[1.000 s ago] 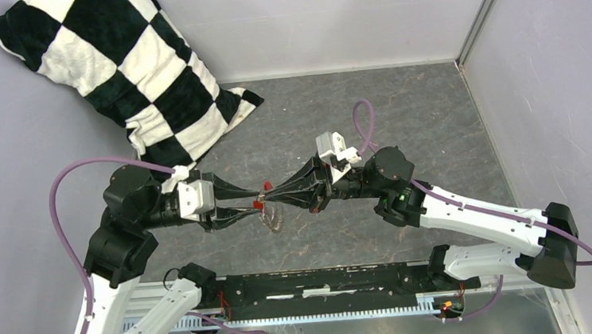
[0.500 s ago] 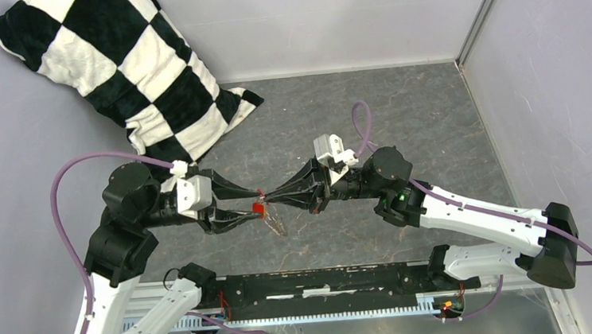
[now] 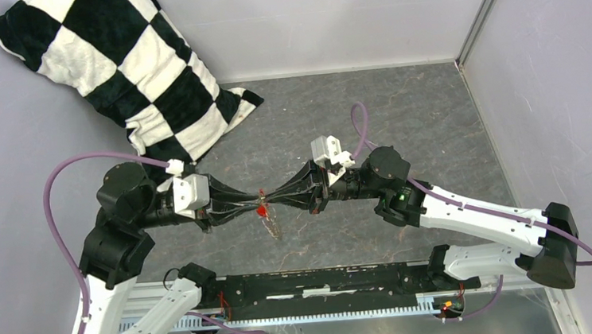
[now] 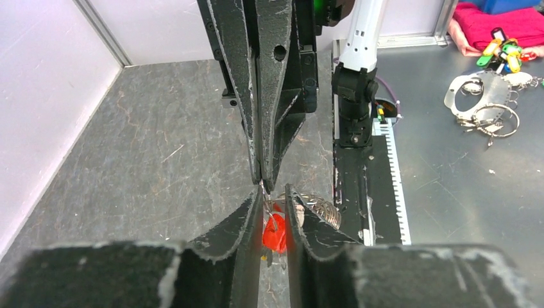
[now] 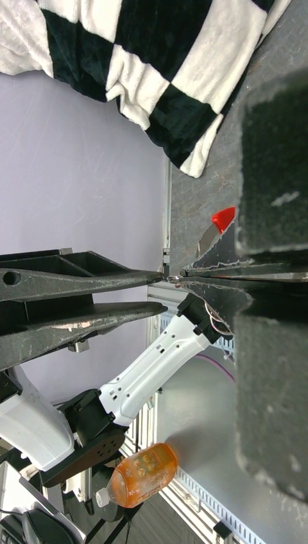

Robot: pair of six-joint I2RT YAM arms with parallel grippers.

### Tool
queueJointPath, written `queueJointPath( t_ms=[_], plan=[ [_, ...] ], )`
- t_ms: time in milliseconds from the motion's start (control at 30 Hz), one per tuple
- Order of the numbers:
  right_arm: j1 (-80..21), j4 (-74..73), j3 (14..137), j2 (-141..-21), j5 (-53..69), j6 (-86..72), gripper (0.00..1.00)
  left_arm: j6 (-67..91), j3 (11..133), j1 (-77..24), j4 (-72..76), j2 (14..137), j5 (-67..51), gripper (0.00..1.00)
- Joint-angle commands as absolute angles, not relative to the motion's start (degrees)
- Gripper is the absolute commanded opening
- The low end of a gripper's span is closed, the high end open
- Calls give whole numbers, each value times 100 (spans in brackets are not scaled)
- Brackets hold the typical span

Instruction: Put the keys on the keyring

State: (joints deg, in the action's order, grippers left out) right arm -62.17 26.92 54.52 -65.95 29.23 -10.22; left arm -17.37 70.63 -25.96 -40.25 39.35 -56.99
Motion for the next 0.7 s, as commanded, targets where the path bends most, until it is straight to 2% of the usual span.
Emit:
queueJointPath(
  t_ms=[0, 133, 300, 567, 667],
  plan=[
    [-6206, 2933, 5748, -6574, 2870, -989, 1, -1804, 7045, -2594, -3876, 4005, -5479, 23],
    [-6213, 2927, 5726, -6577, 2877, -980, 1, -1656, 7109, -2594, -3801, 4046, -5258, 19],
    [-6210, 2936, 5742, -6566, 2876, -982, 1, -1840, 7010, -2598, -3955, 4013, -5609, 15],
    [-6211, 2936, 5722, -6548, 2875, -990, 1, -1873, 6972, -2594, -4009, 4093, -5758, 14],
    [-6207, 2936, 5696, -6541, 2875, -991, 1, -1912, 6977, -2598, -4013, 4150, -5692, 8]
  ],
)
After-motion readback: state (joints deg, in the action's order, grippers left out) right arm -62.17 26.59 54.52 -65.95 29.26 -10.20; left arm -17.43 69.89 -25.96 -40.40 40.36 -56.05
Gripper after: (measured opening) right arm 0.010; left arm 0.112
